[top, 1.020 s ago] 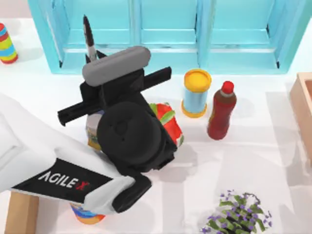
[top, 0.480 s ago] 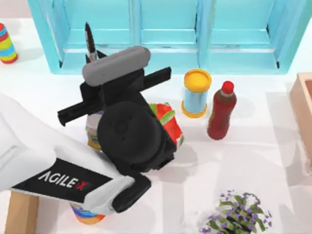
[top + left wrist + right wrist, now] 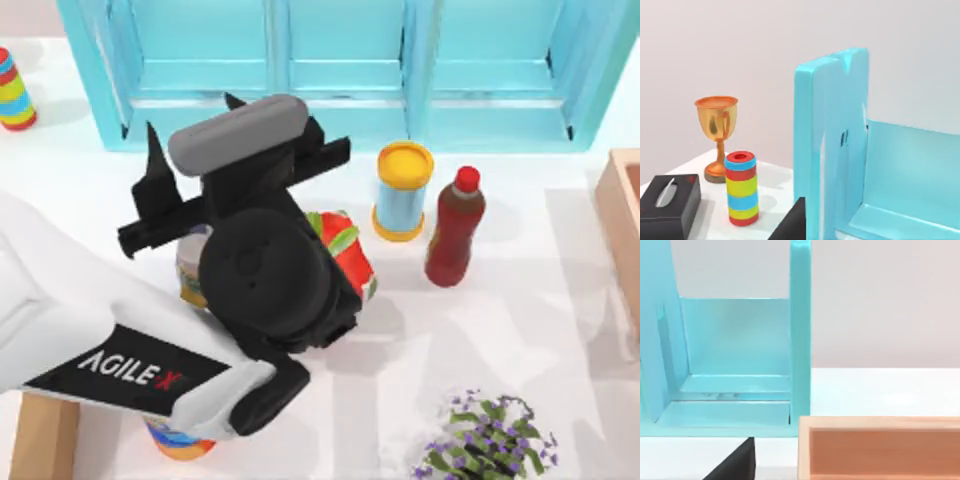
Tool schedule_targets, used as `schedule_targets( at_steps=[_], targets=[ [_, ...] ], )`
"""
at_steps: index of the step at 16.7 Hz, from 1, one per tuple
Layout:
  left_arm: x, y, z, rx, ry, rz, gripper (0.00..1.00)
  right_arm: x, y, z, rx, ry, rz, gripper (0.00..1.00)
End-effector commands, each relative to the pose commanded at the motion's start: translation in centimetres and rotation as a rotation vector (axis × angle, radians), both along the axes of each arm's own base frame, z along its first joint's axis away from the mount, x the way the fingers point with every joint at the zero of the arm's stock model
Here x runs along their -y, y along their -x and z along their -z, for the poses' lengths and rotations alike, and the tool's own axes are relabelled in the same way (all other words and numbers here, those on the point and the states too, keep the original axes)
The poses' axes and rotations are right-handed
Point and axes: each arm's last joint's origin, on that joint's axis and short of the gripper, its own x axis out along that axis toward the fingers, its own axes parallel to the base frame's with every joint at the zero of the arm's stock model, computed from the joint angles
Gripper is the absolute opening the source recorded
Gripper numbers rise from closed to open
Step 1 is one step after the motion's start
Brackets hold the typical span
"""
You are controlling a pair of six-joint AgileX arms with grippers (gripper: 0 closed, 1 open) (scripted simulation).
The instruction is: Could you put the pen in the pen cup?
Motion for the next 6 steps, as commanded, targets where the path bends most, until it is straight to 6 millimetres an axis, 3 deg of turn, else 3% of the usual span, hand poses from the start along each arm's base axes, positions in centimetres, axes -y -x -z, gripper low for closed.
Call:
schedule_targets(
  at_steps=[6],
  targets=[
    [0.00, 0.00, 0.00, 0.000, 0.000, 0.000, 1.00, 0.00, 0.00, 0.00, 0.000, 0.000, 0.000, 1.00]
  ],
)
